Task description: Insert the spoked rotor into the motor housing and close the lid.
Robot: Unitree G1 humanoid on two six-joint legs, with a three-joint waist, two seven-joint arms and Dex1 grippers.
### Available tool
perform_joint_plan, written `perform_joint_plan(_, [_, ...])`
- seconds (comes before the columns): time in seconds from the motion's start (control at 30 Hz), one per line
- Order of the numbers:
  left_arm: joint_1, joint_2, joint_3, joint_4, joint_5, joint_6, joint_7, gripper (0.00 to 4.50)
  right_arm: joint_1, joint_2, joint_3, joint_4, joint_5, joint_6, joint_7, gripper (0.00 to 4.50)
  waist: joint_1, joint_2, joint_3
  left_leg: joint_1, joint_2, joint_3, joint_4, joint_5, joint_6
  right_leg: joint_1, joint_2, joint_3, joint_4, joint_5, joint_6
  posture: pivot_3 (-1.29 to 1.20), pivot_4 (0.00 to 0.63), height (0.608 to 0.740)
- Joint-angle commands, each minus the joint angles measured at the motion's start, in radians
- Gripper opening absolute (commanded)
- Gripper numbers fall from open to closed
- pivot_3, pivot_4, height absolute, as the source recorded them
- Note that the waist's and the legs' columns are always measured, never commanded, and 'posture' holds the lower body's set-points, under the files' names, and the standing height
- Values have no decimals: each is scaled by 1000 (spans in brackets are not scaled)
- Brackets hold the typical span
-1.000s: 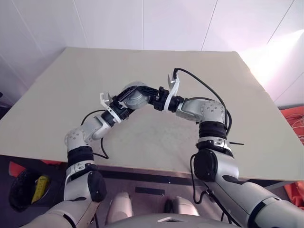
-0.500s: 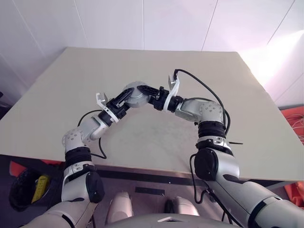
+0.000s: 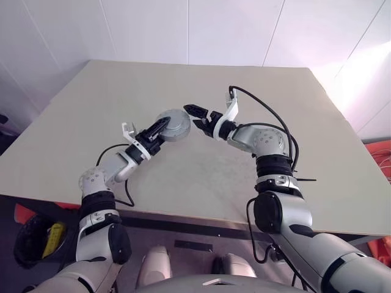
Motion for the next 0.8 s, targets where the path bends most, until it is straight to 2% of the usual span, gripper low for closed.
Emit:
perform_joint_plan(0.03, [-13,29,17,-80,66,-157,-71,2111,0,-13,10,-5,-17,-38,16,4477,0,0,0,0,0,0,0,0,0,0,0,0,0,0,0,0,0,740])
perform_joint_plan(0.17, [1,79,78,-76,152,-358,-72,2111,23,-34,13,-42,0,-4,41,4477,-7,0,0,0,0,0,0,0,0,0,0,0,0,0,0,0,0,740])
perform_joint_plan(0.37, [54,139,135,-84,213,-488,-42,2111,57,-76,-1,-99,37,75,70,4477,-1,-1,0,0,0,0,0,0,1,0,1,0,-1,0,1,0,0,740])
perform_joint_plan(0.6, [63,143,157,-34,258,-549,19,2111,63,-86,-13,-121,50,111,70,4477,7,-4,0,2,1,0,3,0,0,3,0,0,0,1,2,0,0,740])
perform_joint_plan(0.8, [38,153,137,66,300,-520,72,2111,59,-74,-9,-121,49,108,64,4477,4,-5,0,2,1,0,4,0,0,4,0,0,0,2,2,0,0,740])
